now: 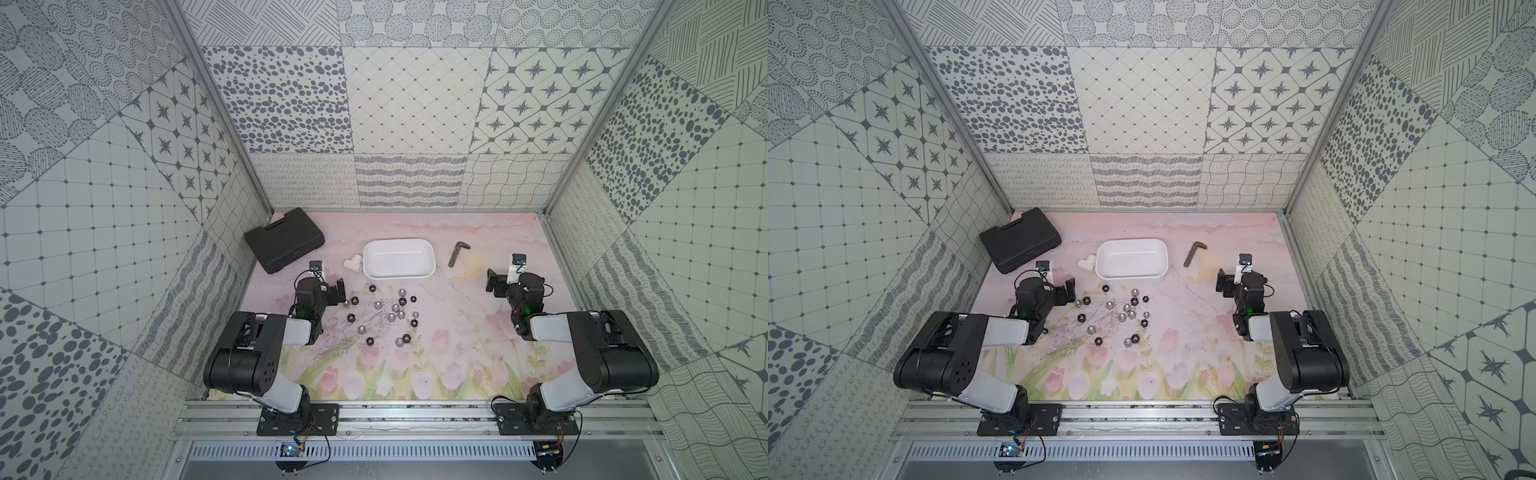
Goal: Put the nuts on the desktop into the storage box
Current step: Pick up the nut from the center of the board.
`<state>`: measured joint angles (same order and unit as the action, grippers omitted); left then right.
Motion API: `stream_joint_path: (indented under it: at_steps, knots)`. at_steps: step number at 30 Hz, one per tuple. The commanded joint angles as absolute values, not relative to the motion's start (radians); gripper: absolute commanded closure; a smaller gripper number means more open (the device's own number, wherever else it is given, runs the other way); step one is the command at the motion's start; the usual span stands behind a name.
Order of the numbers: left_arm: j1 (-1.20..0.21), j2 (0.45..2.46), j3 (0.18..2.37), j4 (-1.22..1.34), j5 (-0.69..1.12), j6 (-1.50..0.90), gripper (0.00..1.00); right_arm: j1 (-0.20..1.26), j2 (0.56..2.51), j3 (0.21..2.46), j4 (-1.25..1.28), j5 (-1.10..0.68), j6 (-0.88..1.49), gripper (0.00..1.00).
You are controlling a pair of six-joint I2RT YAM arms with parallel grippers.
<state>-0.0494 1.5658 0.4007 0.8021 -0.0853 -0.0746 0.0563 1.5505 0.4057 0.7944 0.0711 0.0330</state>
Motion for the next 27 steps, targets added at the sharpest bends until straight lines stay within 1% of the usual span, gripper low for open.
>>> stream_joint_path:
  at_steps: [1,14,16,17,19,21,22,24,26,27]
  knots:
    - [-0.046,1.57,0.413,0.84,-0.051,-0.048,0.01,0.052,1.552,0.412,0.834,0.066,0.027,0.03]
    - [-0.028,1.569,0.419,0.826,-0.014,-0.057,0.01,0.049,1.552,0.413,0.833,0.061,0.028,0.03]
    - [-0.029,1.57,0.42,0.831,-0.027,-0.053,0.01,0.049,1.55,0.414,0.839,0.071,0.03,0.03]
    - [-0.031,1.559,0.425,0.82,-0.065,-0.063,0.01,0.051,1.532,0.424,0.82,0.078,0.03,0.03]
    - [-0.032,1.453,0.486,0.615,-0.117,-0.094,0.01,0.06,1.416,0.5,0.58,0.087,0.021,0.03]
    - [-0.045,1.376,0.565,0.456,-0.17,-0.111,0.01,0.089,1.313,0.591,0.378,0.15,0.031,0.03]
    - [-0.049,1.334,0.602,0.39,-0.165,-0.139,0.01,0.112,1.273,0.649,0.25,0.173,0.036,0.03]
    - [-0.059,1.265,0.673,0.267,-0.114,-0.189,0.01,0.176,1.241,0.781,0.002,0.254,0.061,0.03]
    - [-0.084,1.225,0.74,0.16,-0.095,-0.212,0.01,0.273,1.245,0.896,-0.207,0.31,0.054,0.03]
    - [-0.097,1.216,0.78,0.089,-0.096,-0.222,0.01,0.342,1.253,0.942,-0.293,0.372,0.052,0.03]
